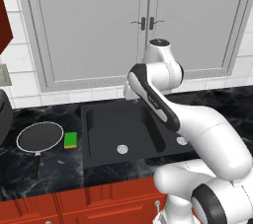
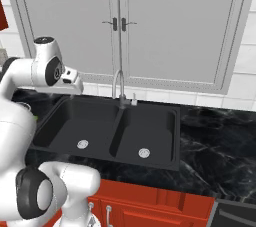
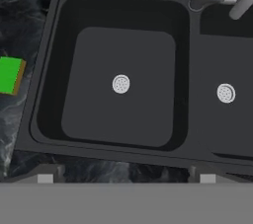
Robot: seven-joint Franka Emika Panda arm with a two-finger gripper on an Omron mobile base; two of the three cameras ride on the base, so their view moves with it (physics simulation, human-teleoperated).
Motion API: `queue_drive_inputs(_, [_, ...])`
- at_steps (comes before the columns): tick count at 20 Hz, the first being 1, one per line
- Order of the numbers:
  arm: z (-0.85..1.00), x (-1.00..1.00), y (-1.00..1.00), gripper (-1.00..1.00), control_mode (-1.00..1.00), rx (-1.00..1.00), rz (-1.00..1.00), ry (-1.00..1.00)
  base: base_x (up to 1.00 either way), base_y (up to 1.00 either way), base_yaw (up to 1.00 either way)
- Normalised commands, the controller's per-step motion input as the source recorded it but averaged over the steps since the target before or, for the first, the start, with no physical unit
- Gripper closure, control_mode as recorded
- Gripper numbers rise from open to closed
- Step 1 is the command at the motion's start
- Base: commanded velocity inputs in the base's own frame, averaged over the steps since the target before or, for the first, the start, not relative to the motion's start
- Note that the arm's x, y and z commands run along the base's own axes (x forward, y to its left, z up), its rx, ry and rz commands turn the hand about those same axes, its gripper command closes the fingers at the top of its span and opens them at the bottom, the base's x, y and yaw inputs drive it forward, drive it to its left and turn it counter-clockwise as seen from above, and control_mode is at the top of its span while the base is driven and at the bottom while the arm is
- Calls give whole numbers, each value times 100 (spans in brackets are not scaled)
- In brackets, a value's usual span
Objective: Pick the pan and sponge and place them into the sink. Then turn on the water.
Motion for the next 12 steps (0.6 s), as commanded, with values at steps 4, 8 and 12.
queue_drive_inputs(4, [-10, -2, 33, -100, -100, 0, 0, 0, 0, 0, 0])
queue_drive_inputs(8, [-10, -5, 34, -100, -100, 0, 0, 0, 0, 0, 0])
queue_drive_inputs(12, [-8, -5, 32, -100, -100, 0, 0, 0, 0, 0, 0])
